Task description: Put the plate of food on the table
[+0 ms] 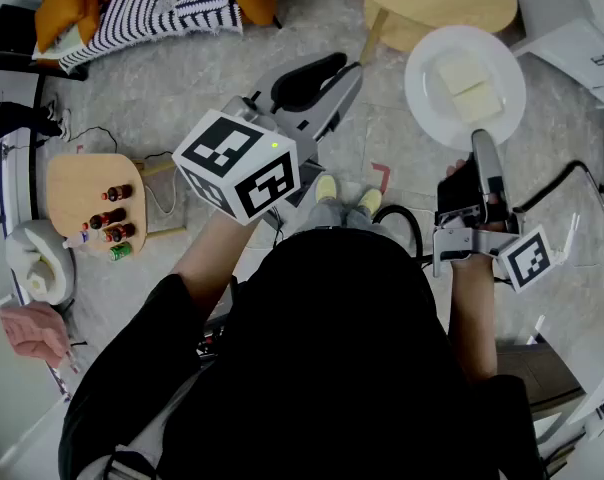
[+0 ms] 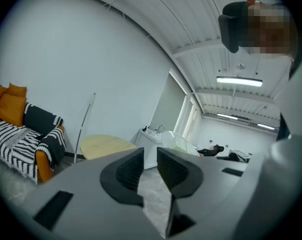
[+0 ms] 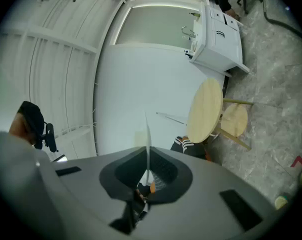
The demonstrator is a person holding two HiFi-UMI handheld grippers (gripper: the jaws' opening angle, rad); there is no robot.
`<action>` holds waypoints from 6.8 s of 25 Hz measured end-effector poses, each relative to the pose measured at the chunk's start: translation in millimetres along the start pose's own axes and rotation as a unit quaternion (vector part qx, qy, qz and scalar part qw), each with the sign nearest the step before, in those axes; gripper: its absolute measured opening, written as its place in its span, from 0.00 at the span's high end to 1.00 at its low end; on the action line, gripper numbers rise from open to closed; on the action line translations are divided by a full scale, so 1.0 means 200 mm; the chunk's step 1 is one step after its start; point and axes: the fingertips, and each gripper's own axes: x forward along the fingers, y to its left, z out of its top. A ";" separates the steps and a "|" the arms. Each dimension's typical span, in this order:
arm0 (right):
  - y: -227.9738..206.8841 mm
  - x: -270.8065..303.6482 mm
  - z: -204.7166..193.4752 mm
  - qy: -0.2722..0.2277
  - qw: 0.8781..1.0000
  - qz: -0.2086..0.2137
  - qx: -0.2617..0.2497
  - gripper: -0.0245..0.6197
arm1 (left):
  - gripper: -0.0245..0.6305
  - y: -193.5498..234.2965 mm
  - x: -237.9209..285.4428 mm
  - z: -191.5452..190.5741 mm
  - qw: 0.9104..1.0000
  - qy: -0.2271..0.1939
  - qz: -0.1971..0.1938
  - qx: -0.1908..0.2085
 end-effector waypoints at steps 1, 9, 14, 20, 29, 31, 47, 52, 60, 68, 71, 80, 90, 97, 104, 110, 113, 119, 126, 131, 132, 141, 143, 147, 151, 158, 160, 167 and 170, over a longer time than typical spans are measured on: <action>0.00 0.00 0.00 0.001 1.000 0.002 -0.001 0.94 | 0.82 0.00 0.00 0.00 1.000 0.001 -0.001 0.000; 0.05 0.02 -0.02 0.008 1.000 0.010 -0.012 0.94 | 0.82 -0.03 0.00 0.03 1.000 -0.003 -0.012 0.007; 0.09 -0.01 -0.04 0.007 1.000 0.010 -0.011 0.94 | 0.82 -0.08 -0.03 0.04 1.000 -0.004 -0.027 0.014; 0.10 0.03 -0.01 -0.001 1.000 0.006 -0.007 0.93 | 0.82 -0.06 0.01 0.05 0.999 -0.001 -0.038 0.014; 0.17 -0.01 -0.17 -0.011 1.000 0.008 -0.019 0.94 | 0.82 -0.05 -0.14 0.02 0.999 -0.009 -0.052 0.008; 0.17 0.01 -0.18 -0.012 1.000 0.007 -0.016 0.94 | 0.82 -0.02 -0.15 0.01 0.999 -0.008 -0.052 0.001; 0.13 0.23 -0.18 -0.042 0.999 -0.010 -0.007 0.94 | 0.82 0.18 -0.12 0.02 0.997 -0.006 -0.079 -0.006; 0.16 0.24 -0.18 -0.044 0.999 -0.008 -0.010 0.94 | 0.82 0.19 -0.13 0.03 0.997 -0.007 -0.082 -0.006; 0.16 0.24 -0.18 -0.047 0.999 -0.010 -0.014 0.94 | 0.82 0.20 -0.14 0.04 0.996 -0.008 -0.084 -0.003; 0.16 0.24 -0.17 -0.052 0.998 -0.011 -0.016 0.94 | 0.82 0.22 -0.16 0.06 0.996 -0.013 -0.082 0.008; 0.16 0.24 -0.18 -0.052 0.998 -0.010 -0.020 0.94 | 0.82 0.22 -0.17 0.05 0.997 -0.014 -0.081 0.002; 0.17 0.23 -0.15 -0.064 0.998 -0.002 -0.029 0.94 | 0.82 0.22 -0.13 0.04 0.996 -0.010 -0.085 0.006; 0.11 0.34 0.00 -0.062 0.997 0.005 -0.034 0.94 | 0.82 0.24 0.02 0.14 0.997 -0.019 -0.077 0.019; 0.03 0.43 0.11 -0.064 0.998 0.001 -0.024 0.94 | 0.82 0.28 0.16 0.15 0.997 -0.009 -0.074 0.016; 0.00 0.45 0.11 -0.059 0.998 0.013 -0.019 0.94 | 0.82 0.30 0.18 0.13 0.998 -0.008 -0.065 0.020; -0.10 0.57 0.26 -0.054 0.999 0.008 -0.003 0.94 | 0.82 0.35 0.37 0.14 0.998 -0.002 -0.059 0.010; -0.20 0.71 0.43 -0.044 0.999 -0.002 0.002 0.94 | 0.82 0.42 0.59 0.19 0.999 0.004 -0.052 0.000; -0.29 0.89 0.61 -0.033 0.999 -0.005 0.018 0.94 | 0.82 0.52 0.81 0.29 1.000 0.008 -0.028 -0.003; -0.40 1.06 0.77 -0.018 0.999 -0.009 0.037 0.94 | 0.82 0.59 1.05 0.36 1.000 0.016 -0.009 -0.013; -0.54 1.18 0.91 -0.004 0.999 -0.017 0.047 0.94 | 0.82 0.67 1.31 0.38 0.999 0.026 -0.002 -0.023; -0.57 1.22 0.94 0.001 0.999 -0.019 0.048 0.94 | 0.82 0.69 1.37 0.38 0.999 0.029 0.000 -0.024; -0.58 1.27 1.01 0.027 0.998 -0.006 0.061 0.94 | 0.82 0.63 1.49 0.42 0.999 0.044 0.009 -0.005; -0.61 1.30 1.01 0.027 0.998 -0.007 0.063 0.94 | 0.82 0.65 1.52 0.42 0.999 0.049 0.009 -0.002; -0.63 1.31 1.00 0.031 0.997 -0.011 0.071 0.94 | 0.82 0.64 1.52 0.41 0.998 0.055 0.007 -0.005; -0.64 1.32 0.99 0.037 0.997 -0.012 0.074 0.94 | 0.82 0.65 1.52 0.41 0.998 0.054 0.009 -0.011; -0.64 1.34 0.98 0.041 0.996 -0.019 0.077 0.94 | 0.82 0.68 1.52 0.42 0.998 0.060 0.009 -0.004; -0.64 1.34 0.99 0.043 0.996 -0.022 0.072 0.94 | 0.82 0.70 1.52 0.42 0.998 0.062 0.009 -0.004; -0.69 1.34 0.96 0.053 0.996 -0.035 0.065 0.94 | 0.82 0.77 1.53 0.36 0.996 0.090 0.006 -0.011; -0.77 1.32 0.93 0.058 0.995 -0.042 0.068 0.94 | 0.82 0.79 1.56 0.29 0.995 0.096 0.002 -0.011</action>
